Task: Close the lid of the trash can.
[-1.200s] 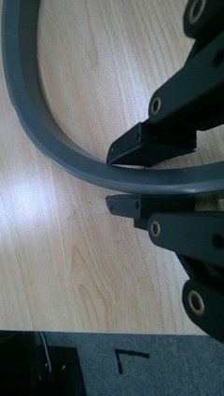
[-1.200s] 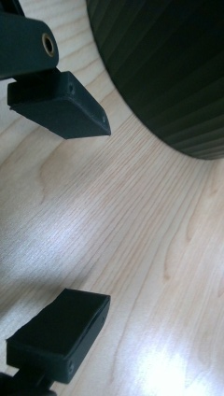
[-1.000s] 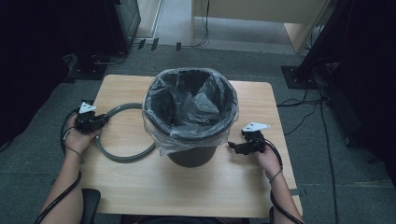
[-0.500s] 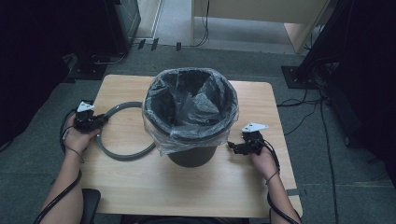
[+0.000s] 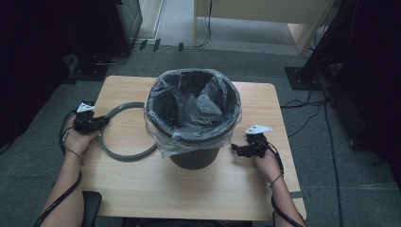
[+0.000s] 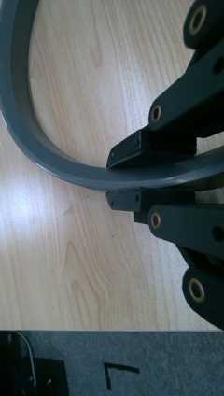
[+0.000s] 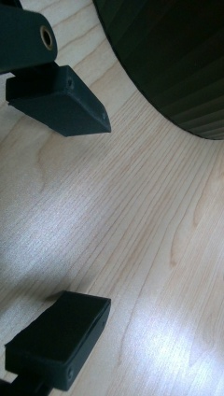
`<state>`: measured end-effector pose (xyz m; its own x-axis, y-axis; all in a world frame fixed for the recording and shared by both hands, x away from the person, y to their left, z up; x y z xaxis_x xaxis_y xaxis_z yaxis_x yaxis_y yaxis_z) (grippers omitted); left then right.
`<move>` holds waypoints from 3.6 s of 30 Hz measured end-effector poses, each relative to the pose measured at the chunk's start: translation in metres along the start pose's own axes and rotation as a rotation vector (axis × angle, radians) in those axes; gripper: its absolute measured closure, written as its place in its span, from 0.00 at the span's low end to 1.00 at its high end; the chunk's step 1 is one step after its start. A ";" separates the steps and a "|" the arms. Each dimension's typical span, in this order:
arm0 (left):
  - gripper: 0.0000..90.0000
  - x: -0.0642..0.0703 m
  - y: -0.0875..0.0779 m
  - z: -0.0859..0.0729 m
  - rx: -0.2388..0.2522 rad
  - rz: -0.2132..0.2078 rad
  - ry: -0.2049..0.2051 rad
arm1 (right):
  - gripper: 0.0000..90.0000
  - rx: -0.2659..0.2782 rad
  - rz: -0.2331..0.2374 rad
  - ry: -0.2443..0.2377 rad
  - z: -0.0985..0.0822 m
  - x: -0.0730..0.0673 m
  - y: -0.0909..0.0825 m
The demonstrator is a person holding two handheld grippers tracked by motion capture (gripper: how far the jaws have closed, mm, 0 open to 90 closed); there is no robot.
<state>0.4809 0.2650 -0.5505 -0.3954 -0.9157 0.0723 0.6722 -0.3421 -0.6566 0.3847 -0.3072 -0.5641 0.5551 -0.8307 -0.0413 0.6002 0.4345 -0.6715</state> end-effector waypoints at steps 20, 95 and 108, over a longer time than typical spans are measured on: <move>0.88 -0.006 -0.003 0.007 -0.025 -0.034 -0.004 | 0.15 0.000 0.000 0.000 0.000 0.000 0.000; 0.87 -0.006 -0.058 0.097 -0.083 -0.103 -0.038 | 0.15 -0.001 -0.001 -0.002 0.000 -0.001 0.000; 0.87 -0.004 -0.069 0.109 -0.086 -0.116 -0.023 | 0.15 -0.001 -0.002 -0.002 -0.001 -0.001 0.000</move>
<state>0.5044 0.2691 -0.4239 -0.4518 -0.8762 0.1678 0.5667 -0.4271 -0.7046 0.3836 -0.3067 -0.5642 0.5552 -0.8308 -0.0388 0.6007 0.4328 -0.6722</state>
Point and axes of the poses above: each handheld gripper's, and its own axes: y roughly forward along the jaws, z roughly out of its top, x roughly to its right, the point moved 6 cm from there along y, roughly forward along the jaws, and after that the axes turned 1 degree about y, right-handed, at the moved point
